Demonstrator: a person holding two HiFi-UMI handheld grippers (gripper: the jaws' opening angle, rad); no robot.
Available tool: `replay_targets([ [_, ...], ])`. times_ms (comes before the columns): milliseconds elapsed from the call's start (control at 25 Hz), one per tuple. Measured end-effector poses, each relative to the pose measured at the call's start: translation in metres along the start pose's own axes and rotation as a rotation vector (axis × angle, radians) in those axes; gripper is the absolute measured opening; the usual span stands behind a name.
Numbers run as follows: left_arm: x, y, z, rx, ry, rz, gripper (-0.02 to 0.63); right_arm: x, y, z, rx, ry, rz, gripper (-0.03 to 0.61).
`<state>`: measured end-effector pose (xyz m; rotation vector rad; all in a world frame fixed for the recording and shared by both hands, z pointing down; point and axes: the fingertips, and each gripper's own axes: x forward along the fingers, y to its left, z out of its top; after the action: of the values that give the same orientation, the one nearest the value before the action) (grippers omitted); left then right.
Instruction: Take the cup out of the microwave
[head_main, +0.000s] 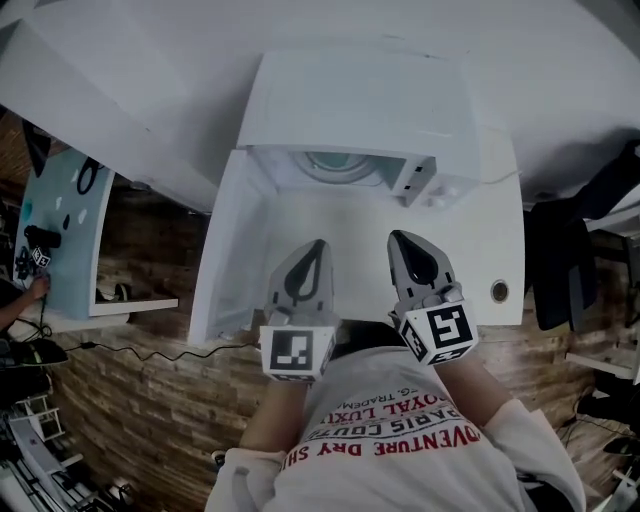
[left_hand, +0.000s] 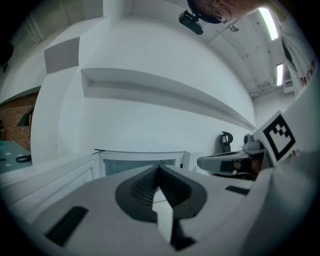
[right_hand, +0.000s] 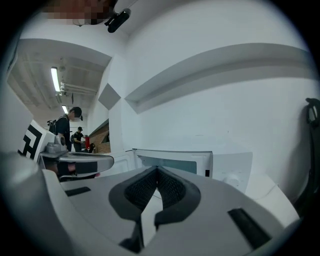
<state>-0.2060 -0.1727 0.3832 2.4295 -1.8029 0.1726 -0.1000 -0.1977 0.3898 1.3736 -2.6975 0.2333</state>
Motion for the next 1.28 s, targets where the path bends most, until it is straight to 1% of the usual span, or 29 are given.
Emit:
replay_targets([
  [80, 0.018, 0.004, -0.009, 0.02, 0.015, -0.012, 0.008, 0.015, -0.008, -0.005, 0.0, 0.013, 0.005, 0.011],
  [160, 0.034, 0.009, -0.016, 0.014, 0.026, -0.019, 0.008, 0.03, -0.017, -0.009, -0.004, 0.025, 0.012, 0.011],
  [280, 0.05, 0.013, -0.024, -0.036, 0.036, -0.017, 0.008, 0.045, -0.028, -0.018, 0.0, 0.047, 0.011, 0.011],
  [400, 0.063, 0.02, -0.038, -0.045, 0.04, -0.012, 0.008, 0.057, -0.036, -0.029, -0.004, 0.069, 0.0, 0.011],
  [520, 0.083, 0.024, -0.047, -0.097, 0.025, -0.045, 0.008, 0.069, -0.045, -0.041, 0.006, 0.082, -0.032, 0.011],
  [640, 0.094, 0.028, -0.058, -0.136, 0.036, -0.079, 0.01, 0.078, -0.045, -0.052, 0.027, 0.104, -0.061, 0.011],
  [680, 0.099, 0.029, -0.063, -0.138, 0.047, -0.09, 0.022, 0.08, -0.044, -0.054, 0.034, 0.11, -0.071, 0.011],
  [760, 0.111, 0.03, -0.073, -0.127, 0.076, -0.11, 0.112, 0.083, -0.045, -0.057, 0.045, 0.12, -0.091, 0.011],
  [840, 0.126, 0.035, -0.081, -0.108, 0.102, -0.116, 0.157, 0.086, -0.045, -0.059, 0.042, 0.126, -0.097, 0.011],
  [960, 0.15, 0.047, -0.091, -0.089, 0.11, -0.106, 0.24, 0.092, -0.043, -0.065, 0.027, 0.143, -0.099, 0.011],
  [1040, 0.165, 0.054, -0.097, -0.109, 0.104, -0.112, 0.294, 0.095, -0.042, -0.07, 0.03, 0.154, -0.106, 0.011],
  [1120, 0.18, 0.061, -0.103, -0.151, 0.095, -0.116, 0.333, 0.099, -0.043, -0.075, 0.037, 0.16, -0.118, 0.011],
  [1160, 0.186, 0.064, -0.105, -0.161, 0.097, -0.112, 0.338, 0.101, -0.044, -0.076, 0.04, 0.161, -0.123, 0.011],
  [1280, 0.2, 0.068, -0.111, -0.134, 0.116, -0.102, 0.354, 0.104, -0.046, -0.078, 0.032, 0.164, -0.134, 0.011],
])
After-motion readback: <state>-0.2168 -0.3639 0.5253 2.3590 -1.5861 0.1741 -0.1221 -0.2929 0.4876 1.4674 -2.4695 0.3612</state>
